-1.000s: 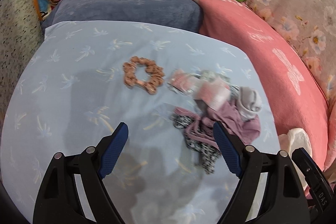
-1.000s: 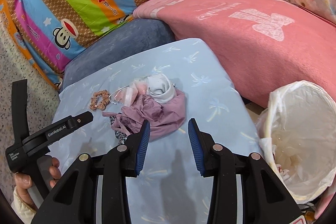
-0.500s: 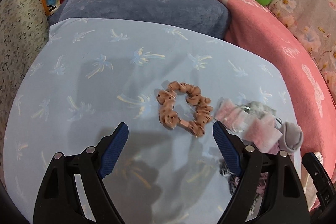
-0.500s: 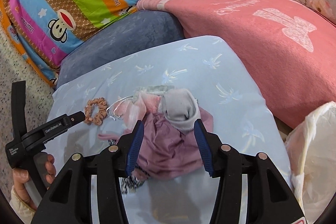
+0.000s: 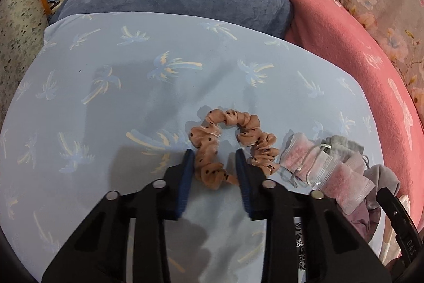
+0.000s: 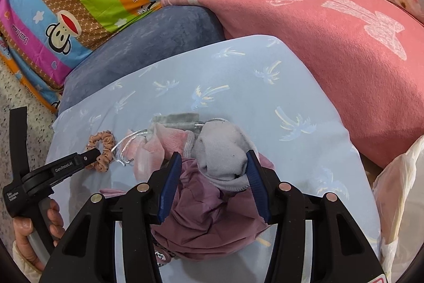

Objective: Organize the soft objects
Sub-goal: 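Carry the polka-dot scrunchie and grey sock over the white bin and open both grippers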

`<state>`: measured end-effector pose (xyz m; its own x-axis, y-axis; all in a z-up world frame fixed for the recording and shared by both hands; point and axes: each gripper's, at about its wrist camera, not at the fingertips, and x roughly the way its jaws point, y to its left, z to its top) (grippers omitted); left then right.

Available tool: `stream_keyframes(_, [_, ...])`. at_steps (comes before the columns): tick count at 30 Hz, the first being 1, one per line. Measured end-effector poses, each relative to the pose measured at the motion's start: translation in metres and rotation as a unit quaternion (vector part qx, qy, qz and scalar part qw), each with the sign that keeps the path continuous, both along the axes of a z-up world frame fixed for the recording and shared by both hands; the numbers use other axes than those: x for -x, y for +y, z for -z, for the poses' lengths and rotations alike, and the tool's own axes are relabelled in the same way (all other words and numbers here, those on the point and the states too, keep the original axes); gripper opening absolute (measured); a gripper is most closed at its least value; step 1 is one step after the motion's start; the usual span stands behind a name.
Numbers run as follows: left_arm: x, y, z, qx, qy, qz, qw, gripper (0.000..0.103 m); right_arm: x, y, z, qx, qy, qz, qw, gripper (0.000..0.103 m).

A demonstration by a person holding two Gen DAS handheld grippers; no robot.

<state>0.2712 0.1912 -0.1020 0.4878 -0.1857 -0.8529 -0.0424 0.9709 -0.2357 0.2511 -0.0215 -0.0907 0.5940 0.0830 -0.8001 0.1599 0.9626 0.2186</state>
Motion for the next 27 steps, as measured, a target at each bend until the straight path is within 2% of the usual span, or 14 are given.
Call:
stream_keyframes(1, [0.001, 0.0, -0.001, 0.002, 0.0, 0.002, 1.0, 0.02, 0.0, -0.001, 0.001, -0.001, 0.0, 0.002, 1.0, 0.044])
stream_keyframes(2, [0.003, 0.0, -0.002, 0.008, 0.001, 0.005, 1.0, 0.018, 0.001, -0.002, 0.001, -0.002, 0.002, 0.004, 1.0, 0.035])
stream_keyframes(3, [0.003, 0.0, -0.003, 0.01, 0.001, 0.005, 0.9999, 0.016, 0.001, -0.003, 0.001, -0.003, 0.004, 0.005, 1.0, 0.031])
stream_keyframes(8, [0.015, -0.005, -0.015, 0.016, -0.011, 0.009, 0.9998, 0.011, 0.01, -0.004, -0.004, -0.013, 0.002, 0.005, 1.0, 0.019])
stream_keyframes(18, [0.045, -0.025, -0.056, 0.026, -0.048, 0.026, 0.9981, 0.011, 0.047, -0.001, -0.041, -0.031, -0.033, -0.003, 0.999, 0.018])
stream_keyframes(27, [0.078, -0.057, -0.092, 0.035, -0.086, 0.063, 0.9937, 0.01, 0.09, -0.006, -0.076, -0.033, -0.068, -0.005, 0.997, 0.018])
